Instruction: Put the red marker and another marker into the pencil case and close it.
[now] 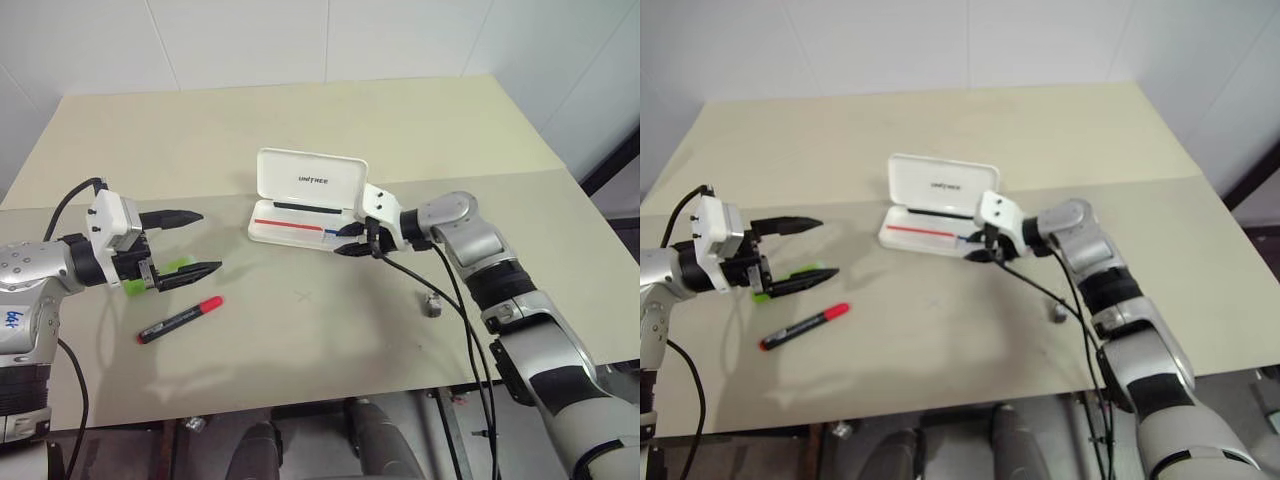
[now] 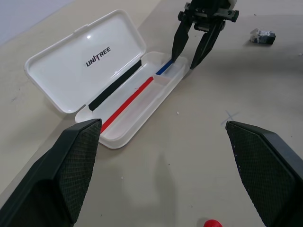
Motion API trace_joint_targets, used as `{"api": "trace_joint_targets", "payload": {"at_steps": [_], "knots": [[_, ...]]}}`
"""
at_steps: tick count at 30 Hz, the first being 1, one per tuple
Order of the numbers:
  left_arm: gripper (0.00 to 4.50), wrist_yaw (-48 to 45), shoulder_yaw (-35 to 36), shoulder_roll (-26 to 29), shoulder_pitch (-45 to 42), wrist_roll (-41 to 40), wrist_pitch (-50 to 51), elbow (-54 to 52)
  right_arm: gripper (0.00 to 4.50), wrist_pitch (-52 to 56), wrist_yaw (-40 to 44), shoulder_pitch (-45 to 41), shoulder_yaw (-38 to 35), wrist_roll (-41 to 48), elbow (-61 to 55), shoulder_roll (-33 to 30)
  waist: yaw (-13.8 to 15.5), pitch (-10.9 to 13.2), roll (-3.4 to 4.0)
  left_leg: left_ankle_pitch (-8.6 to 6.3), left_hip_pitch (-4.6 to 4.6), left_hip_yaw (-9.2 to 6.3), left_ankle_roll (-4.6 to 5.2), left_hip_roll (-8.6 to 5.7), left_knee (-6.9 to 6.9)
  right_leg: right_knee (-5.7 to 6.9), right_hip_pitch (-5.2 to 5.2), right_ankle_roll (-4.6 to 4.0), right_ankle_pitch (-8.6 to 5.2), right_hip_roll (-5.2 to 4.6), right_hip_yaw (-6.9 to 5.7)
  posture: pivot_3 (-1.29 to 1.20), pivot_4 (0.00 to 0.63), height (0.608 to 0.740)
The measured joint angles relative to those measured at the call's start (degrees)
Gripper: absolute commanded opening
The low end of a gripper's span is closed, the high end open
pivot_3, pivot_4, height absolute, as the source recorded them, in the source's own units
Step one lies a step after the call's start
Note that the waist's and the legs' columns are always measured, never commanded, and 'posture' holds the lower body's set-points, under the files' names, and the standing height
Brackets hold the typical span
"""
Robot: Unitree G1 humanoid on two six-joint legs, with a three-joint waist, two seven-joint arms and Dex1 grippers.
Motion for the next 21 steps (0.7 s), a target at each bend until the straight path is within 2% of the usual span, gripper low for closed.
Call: {"api": "trace_joint_targets", "payload": {"at_steps": [7, 10, 13, 21], "knots": [[4.50, -0.1, 1.2, 0.3, 0.2, -0.2, 0.1, 0.0, 1.77, -1.9, 2.3, -2.2, 2.1, -2.9, 5.8, 1.7, -0.2, 0.0, 0.01, 0.00, 0.00, 0.00, 0.00, 0.00, 0.00, 0.05, -0.02, 0.00, 0.00, 0.00, 0.00, 0.00, 0.150, 0.740], [4.50, -0.4, 1.2, 0.3, 0.2, -0.3, 0.1, 0.0, 1.19, -2.9, 3.3, -3.4, 2.3, -4.0, 7.4, 1.8, -0.2, 0.0, 0.01, 0.00, 0.00, 0.00, 0.00, 0.00, 0.01, 0.06, -0.02, 0.00, 0.00, 0.00, -0.01, 0.00, 0.150, 0.740], [4.50, -0.5, 1.2, 0.3, 0.1, -0.3, 0.4, -0.1, 0.12, -4.8, 3.0, -4.6, 2.3, -5.1, 10.2, 2.4, -0.3, 0.0, 0.01, 0.00, 0.00, -0.01, 0.00, 0.00, 0.01, 0.05, -0.02, -0.01, 0.00, 0.00, -0.01, 0.00, 0.150, 0.740], [4.50, -1.5, 1.2, 0.2, 0.2, -3.2, 3.3, -3.3, 0.02, -10.5, 3.1, -6.2, 1.8, -6.3, 14.8, 3.0, -1.1, 0.0, 0.00, 0.01, 0.03, -0.04, -0.01, -0.01, 0.05, 0.14, 0.01, 0.00, 0.00, 0.00, -0.01, 0.00, 0.150, 0.740]]}}
